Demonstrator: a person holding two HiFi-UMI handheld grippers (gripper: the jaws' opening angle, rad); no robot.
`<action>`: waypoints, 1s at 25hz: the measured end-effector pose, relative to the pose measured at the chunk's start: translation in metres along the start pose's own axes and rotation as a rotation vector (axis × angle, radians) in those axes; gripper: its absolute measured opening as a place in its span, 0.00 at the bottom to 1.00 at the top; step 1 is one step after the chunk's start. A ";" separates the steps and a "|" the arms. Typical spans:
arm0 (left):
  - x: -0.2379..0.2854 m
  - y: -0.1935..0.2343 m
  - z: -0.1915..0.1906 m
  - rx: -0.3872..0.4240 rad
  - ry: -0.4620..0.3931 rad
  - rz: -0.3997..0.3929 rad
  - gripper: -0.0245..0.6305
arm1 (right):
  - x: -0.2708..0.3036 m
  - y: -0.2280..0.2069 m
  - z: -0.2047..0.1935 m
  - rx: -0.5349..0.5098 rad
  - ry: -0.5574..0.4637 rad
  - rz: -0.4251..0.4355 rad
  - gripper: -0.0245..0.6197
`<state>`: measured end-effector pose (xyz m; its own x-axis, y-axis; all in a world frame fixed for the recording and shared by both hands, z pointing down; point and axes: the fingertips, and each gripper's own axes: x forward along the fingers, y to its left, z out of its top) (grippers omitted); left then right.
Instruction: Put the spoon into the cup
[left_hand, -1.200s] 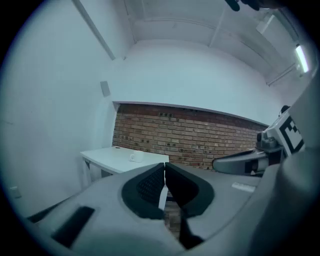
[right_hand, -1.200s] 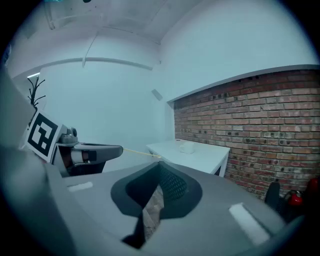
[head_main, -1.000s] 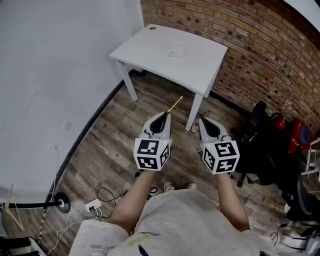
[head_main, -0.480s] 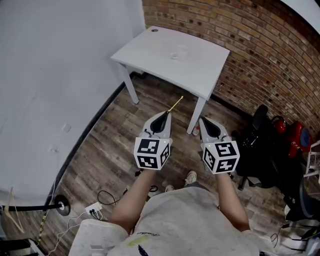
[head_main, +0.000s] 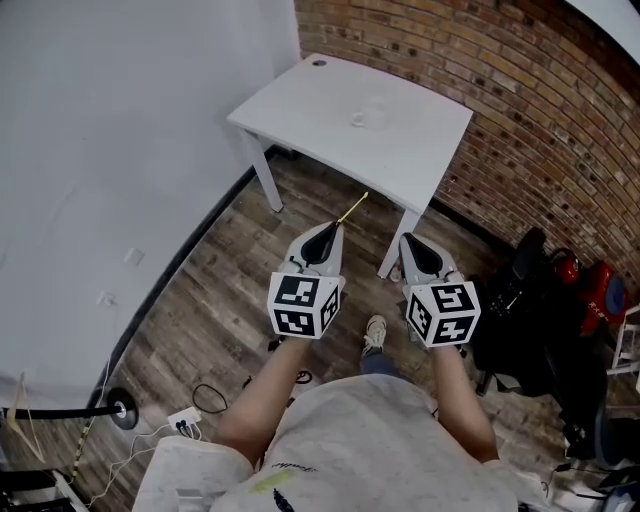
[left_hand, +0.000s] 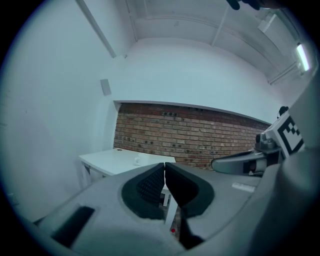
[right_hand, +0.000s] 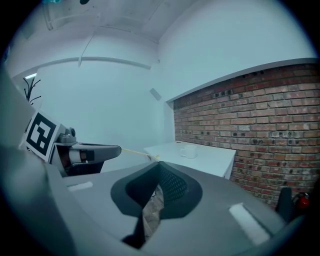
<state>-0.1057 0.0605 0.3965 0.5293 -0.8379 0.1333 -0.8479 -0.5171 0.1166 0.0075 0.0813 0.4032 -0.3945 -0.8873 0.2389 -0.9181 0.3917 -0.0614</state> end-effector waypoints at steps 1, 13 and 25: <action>0.007 0.003 0.001 0.001 0.003 0.002 0.04 | 0.007 -0.004 0.002 0.000 -0.001 0.003 0.05; 0.111 0.030 0.009 0.009 0.037 0.033 0.04 | 0.090 -0.075 0.020 0.015 0.007 0.041 0.05; 0.207 0.041 0.021 0.018 0.063 0.060 0.04 | 0.158 -0.147 0.040 0.034 0.008 0.081 0.05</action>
<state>-0.0310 -0.1379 0.4080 0.4775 -0.8553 0.2010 -0.8784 -0.4695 0.0892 0.0782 -0.1260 0.4112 -0.4670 -0.8513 0.2391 -0.8842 0.4531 -0.1137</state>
